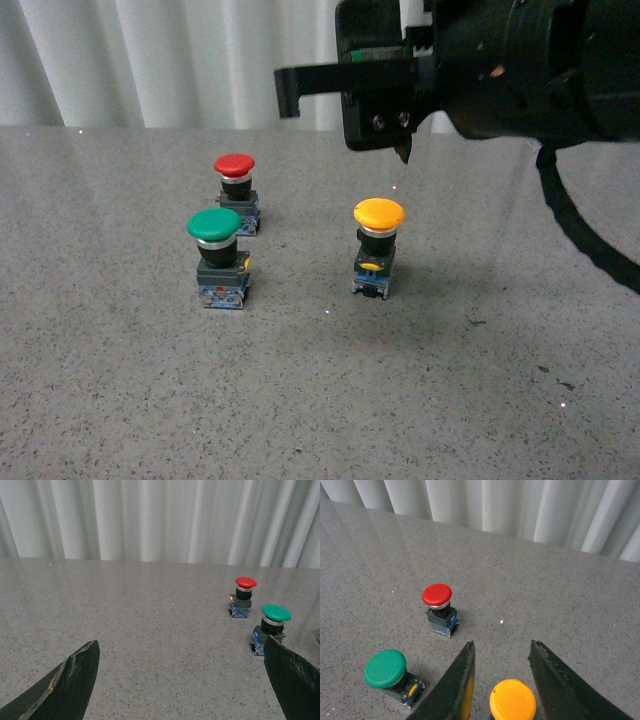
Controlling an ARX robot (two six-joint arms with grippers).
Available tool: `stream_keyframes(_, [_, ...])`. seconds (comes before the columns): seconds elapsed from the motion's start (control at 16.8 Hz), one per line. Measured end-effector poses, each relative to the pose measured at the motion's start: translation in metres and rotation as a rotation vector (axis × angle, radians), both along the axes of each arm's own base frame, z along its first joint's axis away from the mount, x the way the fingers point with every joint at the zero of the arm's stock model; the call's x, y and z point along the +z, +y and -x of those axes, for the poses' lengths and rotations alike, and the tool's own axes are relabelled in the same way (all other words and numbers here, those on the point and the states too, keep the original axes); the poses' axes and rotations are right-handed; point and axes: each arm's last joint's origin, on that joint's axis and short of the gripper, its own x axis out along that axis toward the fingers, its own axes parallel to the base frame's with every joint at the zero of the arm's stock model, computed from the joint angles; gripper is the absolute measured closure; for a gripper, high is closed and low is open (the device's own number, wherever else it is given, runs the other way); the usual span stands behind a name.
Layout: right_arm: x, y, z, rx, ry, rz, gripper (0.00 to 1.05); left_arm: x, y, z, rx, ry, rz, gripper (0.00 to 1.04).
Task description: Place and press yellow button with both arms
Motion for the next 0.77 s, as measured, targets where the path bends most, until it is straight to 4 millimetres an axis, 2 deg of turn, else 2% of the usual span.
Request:
stream_keyframes(0.24, [-0.017,0.006,-0.004,0.006,0.052,0.029,1.04,0.0,0.0,0.0,0.0,0.0,0.0,0.07])
stream_keyframes(0.42, [-0.029,0.009,-0.008,-0.002,0.085,0.042,1.03,0.0,0.0,0.0,0.0,0.0,0.0,0.07])
stream_keyframes(0.77, [-0.039,0.014,-0.018,-0.009,0.114,0.062,1.03,0.0,0.0,0.0,0.0,0.0,0.0,0.07])
